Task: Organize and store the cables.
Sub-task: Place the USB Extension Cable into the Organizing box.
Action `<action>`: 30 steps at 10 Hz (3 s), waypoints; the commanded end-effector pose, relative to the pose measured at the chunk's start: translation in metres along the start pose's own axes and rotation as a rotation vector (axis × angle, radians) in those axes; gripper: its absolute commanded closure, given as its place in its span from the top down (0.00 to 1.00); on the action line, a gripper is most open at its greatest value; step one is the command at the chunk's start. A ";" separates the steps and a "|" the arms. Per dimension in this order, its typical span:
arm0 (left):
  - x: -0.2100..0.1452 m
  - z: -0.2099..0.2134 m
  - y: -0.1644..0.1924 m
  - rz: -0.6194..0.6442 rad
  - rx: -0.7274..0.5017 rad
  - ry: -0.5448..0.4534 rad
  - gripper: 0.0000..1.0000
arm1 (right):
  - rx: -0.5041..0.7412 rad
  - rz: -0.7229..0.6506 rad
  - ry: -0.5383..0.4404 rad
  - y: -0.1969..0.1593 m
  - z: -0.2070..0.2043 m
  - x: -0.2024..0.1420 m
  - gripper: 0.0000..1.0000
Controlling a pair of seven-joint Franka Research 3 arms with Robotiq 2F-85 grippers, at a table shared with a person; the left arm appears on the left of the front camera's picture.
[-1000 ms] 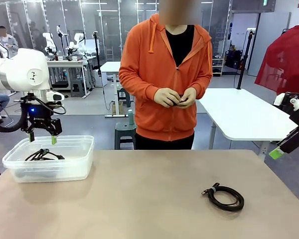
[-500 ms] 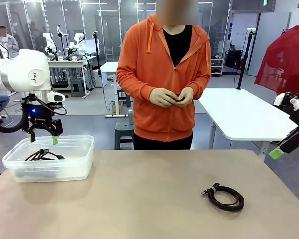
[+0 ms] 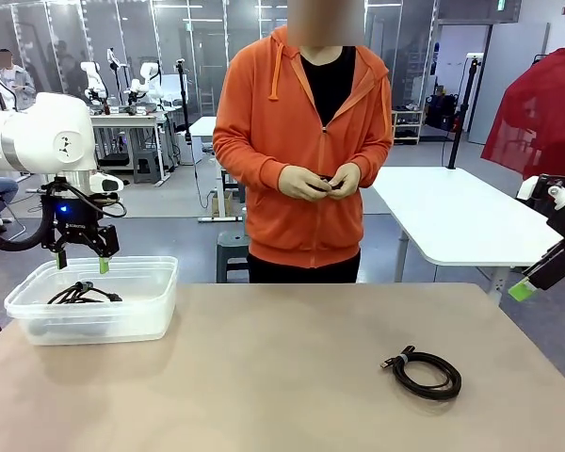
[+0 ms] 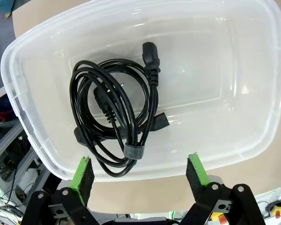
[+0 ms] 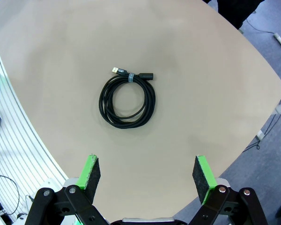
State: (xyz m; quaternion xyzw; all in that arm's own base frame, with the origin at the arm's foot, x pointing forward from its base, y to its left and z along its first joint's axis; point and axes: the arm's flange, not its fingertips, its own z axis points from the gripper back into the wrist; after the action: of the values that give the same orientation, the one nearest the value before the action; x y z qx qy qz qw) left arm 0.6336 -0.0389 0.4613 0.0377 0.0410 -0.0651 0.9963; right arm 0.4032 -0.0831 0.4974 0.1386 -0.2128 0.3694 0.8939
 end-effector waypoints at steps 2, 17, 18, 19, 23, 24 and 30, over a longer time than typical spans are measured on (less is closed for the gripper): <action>0.000 -0.001 0.002 -0.018 0.004 0.001 1.00 | -0.006 -0.011 0.013 0.000 0.001 0.001 1.00; -0.209 0.152 -0.028 -0.260 -0.186 -0.476 1.00 | -0.006 -0.011 0.013 0.000 0.001 0.001 1.00; -0.234 0.154 -0.028 -0.291 -0.174 -0.497 1.00 | -0.006 -0.011 0.013 0.000 0.001 0.001 1.00; -0.250 0.152 -0.027 -0.341 -0.167 -0.527 1.00 | -0.006 -0.011 0.013 0.000 0.001 0.001 1.00; -0.278 0.139 0.003 -0.527 -0.241 -0.545 1.00 | -0.006 -0.011 0.013 0.000 0.001 0.001 1.00; -0.277 0.137 0.007 -0.563 -0.254 -0.532 1.00 | -0.006 -0.011 0.013 0.000 0.001 0.001 1.00; -0.277 0.141 0.005 -0.515 -0.209 -0.539 1.00 | -0.006 -0.011 0.013 0.000 0.001 0.001 1.00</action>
State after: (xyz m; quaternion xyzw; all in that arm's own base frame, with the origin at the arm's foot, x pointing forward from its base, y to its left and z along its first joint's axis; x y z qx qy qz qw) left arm 0.3725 -0.0088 0.6235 -0.1013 -0.2045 -0.3259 0.9175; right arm 0.4033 -0.0830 0.4975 0.1385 -0.2128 0.3694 0.8939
